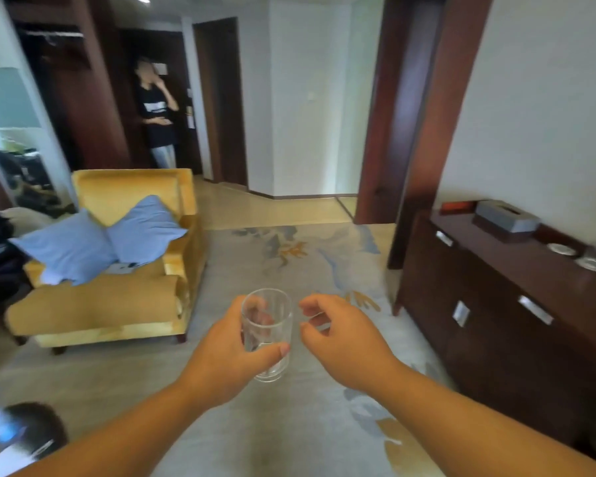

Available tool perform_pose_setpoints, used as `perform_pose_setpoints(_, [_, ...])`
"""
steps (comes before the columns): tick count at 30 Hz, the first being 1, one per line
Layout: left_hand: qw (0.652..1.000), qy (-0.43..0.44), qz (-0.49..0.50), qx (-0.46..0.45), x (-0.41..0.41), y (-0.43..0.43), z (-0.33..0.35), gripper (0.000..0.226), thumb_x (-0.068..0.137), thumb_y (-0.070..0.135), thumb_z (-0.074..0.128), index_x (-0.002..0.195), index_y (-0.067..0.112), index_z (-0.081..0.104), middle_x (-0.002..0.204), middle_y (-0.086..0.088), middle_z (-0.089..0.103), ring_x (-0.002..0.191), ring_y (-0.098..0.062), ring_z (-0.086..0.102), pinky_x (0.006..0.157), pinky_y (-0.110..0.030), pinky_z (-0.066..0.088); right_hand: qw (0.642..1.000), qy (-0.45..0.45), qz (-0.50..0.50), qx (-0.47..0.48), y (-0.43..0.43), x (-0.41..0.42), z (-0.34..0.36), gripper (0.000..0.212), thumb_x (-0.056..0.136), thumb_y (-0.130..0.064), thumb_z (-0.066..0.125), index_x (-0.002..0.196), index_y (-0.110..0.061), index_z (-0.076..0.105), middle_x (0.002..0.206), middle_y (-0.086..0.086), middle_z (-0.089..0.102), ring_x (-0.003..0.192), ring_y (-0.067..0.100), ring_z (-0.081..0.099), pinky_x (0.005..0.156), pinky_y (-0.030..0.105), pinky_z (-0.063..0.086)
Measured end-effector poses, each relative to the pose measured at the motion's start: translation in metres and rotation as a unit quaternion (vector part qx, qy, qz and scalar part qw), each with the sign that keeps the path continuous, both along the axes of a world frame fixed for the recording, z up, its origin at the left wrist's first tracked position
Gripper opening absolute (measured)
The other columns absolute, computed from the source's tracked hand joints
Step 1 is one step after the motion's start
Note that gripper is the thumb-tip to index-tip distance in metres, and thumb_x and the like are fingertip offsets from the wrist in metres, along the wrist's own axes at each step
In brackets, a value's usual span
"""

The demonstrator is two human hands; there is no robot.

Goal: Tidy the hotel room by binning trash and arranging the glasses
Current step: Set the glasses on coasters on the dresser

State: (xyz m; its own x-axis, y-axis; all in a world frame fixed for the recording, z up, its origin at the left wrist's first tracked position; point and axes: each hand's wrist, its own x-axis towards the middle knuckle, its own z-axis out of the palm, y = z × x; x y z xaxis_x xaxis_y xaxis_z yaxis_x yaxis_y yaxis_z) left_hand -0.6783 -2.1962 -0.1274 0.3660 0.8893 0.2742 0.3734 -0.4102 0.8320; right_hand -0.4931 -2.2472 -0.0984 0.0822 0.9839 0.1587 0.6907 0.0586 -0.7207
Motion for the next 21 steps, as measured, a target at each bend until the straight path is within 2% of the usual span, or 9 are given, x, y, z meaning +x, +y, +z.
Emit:
perform_pose_setpoints(4, [0.999,-0.008,-0.048,-0.007,0.064,0.048,-0.004,0.061,0.050,0.061,0.071,0.104,0.043,0.049,0.094,0.030,0.060,0.088,0.001,0.061,0.080,-0.027,0.050,0.998,-0.012,-0.058,0.000,0.034,0.058,-0.004,0.033,0.087,-0.032,0.058,0.120,-0.031,0.057,0.112,-0.017,0.056,0.099,0.000,0.056,0.091,0.025,0.048])
perform_pose_setpoints(7, [0.997,-0.015,-0.075,-0.016,0.110,0.091,-0.003,0.062,0.049,0.063,0.069,0.104,0.043,0.049,0.096,0.022,0.062,0.090,0.005,0.059,0.074,-0.014,0.043,0.995,-0.019,-0.097,-0.005,0.063,0.098,-0.002,0.034,0.087,-0.031,0.058,0.121,-0.030,0.058,0.113,-0.016,0.058,0.099,0.000,0.055,0.090,0.021,0.046])
perform_pose_setpoints(10, [0.994,-0.007,-0.109,-0.019,0.152,0.126,0.004,0.064,0.048,0.063,0.067,0.105,0.041,0.048,0.099,0.018,0.061,0.092,0.008,0.057,0.070,-0.007,0.040,0.991,-0.017,-0.130,-0.006,0.088,0.135,0.004,0.034,0.087,-0.029,0.057,0.121,-0.029,0.058,0.113,-0.016,0.058,0.101,0.001,0.056,0.094,0.025,0.046])
perform_pose_setpoints(16, [0.987,-0.011,-0.158,-0.033,0.243,0.179,0.016,0.064,0.047,0.062,0.068,0.104,0.040,0.049,0.098,0.021,0.062,0.091,0.006,0.059,0.078,-0.020,0.046,0.986,-0.025,-0.167,-0.002,0.117,0.215,0.016,0.032,0.090,-0.029,0.057,0.122,-0.028,0.057,0.113,-0.014,0.059,0.102,0.002,0.056,0.095,0.024,0.046])
perform_pose_setpoints(21, [0.980,-0.008,-0.195,-0.039,0.331,0.211,0.012,0.066,0.050,0.057,0.073,0.109,0.038,0.050,0.101,0.018,0.062,0.094,0.003,0.061,0.082,-0.025,0.049,0.981,-0.025,-0.193,-0.011,0.133,0.293,0.017,0.037,0.092,-0.033,0.057,0.129,-0.026,0.054,0.120,-0.011,0.057,0.106,0.005,0.056,0.098,0.026,0.045])
